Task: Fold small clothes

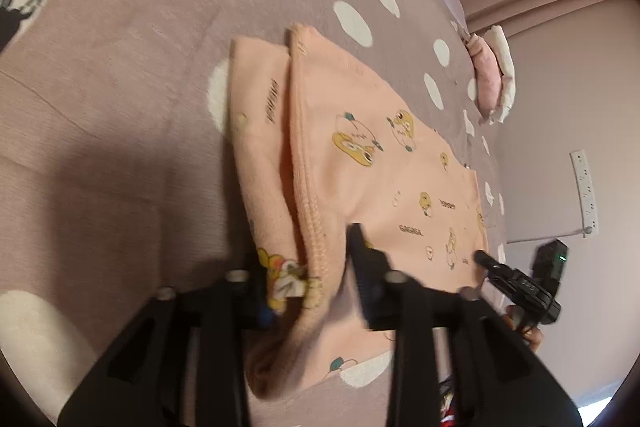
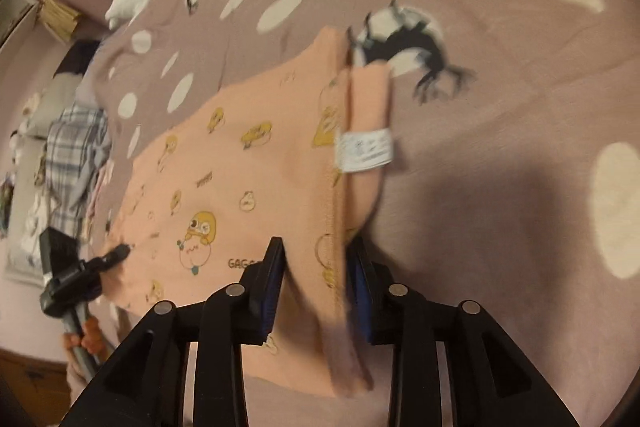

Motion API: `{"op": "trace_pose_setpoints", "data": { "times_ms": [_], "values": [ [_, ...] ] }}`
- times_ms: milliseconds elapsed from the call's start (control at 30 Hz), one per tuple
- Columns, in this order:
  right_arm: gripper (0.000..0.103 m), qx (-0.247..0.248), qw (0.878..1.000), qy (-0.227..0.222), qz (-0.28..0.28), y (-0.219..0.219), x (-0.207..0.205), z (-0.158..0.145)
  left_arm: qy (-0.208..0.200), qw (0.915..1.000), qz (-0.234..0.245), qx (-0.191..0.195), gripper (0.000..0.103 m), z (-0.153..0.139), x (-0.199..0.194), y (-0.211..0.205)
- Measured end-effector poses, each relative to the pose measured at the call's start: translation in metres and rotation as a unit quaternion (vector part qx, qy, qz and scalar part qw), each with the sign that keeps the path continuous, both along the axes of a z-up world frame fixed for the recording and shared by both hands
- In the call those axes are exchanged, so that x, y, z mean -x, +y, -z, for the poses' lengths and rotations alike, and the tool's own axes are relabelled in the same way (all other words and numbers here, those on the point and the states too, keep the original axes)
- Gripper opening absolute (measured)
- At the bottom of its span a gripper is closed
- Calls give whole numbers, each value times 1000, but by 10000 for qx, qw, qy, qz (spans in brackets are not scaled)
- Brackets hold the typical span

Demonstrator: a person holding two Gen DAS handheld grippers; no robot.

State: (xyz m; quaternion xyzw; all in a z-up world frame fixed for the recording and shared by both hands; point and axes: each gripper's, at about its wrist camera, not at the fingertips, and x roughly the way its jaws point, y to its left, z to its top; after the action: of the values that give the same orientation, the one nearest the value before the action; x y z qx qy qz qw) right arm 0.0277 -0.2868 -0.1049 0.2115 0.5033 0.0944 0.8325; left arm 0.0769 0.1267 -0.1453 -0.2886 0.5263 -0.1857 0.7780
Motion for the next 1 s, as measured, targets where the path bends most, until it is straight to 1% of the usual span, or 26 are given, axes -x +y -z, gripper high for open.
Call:
{"op": "trace_pose_setpoints", "data": {
  "times_ms": [33,100,133,167,300,367,433,533,667,700,733,800,867,1000],
  "values": [
    [36,326,9991,-219,160,1,2,-10,-52,10000,-61,-1,52,-1,0,4],
    [37,866,9944,-497,349,7,5,-22,-107,9997,-200,124,58,-2,-2,14],
    [37,1093,9913,-654,334,15,6,-28,-124,9995,-238,158,58,-2,-1,18],
    [37,1208,9891,-817,198,27,4,-33,-146,9993,-289,188,58,-2,-3,21],
    [37,1215,9851,-1068,-591,76,-13,-37,-114,9989,-345,282,58,-2,-9,20],
    [37,1131,9840,-1055,-887,102,-28,-33,-105,9993,-306,165,58,-2,-14,13],
    [37,1047,9835,-1020,-1069,121,-42,-26,-89,9996,-280,24,58,-3,-18,6],
    [37,1061,9820,-995,-1208,144,-62,-19,-132,9994,-219,-228,58,-6,-21,1],
    [37,975,9831,-839,-1305,169,-86,-10,-206,9982,-185,-536,58,-6,-21,0],
    [37,992,9832,-824,-1294,171,-81,-10,-232,9977,-179,-605,58,-6,-20,0],
    [37,1019,9833,-769,-1295,176,-90,-7,-267,9971,-171,-691,58,-6,-19,-1],
    [37,1090,9836,-670,-1271,173,-84,-4,-291,9963,-167,-793,58,-5,-18,0],
    [37,1147,9840,-525,-1254,176,-89,2,-339,9953,-147,-896,58,-5,-16,-1],
    [37,1193,9833,-458,-1297,175,-90,5,-405,9933,-120,-1079,58,-4,-14,-2]
  ]
}}
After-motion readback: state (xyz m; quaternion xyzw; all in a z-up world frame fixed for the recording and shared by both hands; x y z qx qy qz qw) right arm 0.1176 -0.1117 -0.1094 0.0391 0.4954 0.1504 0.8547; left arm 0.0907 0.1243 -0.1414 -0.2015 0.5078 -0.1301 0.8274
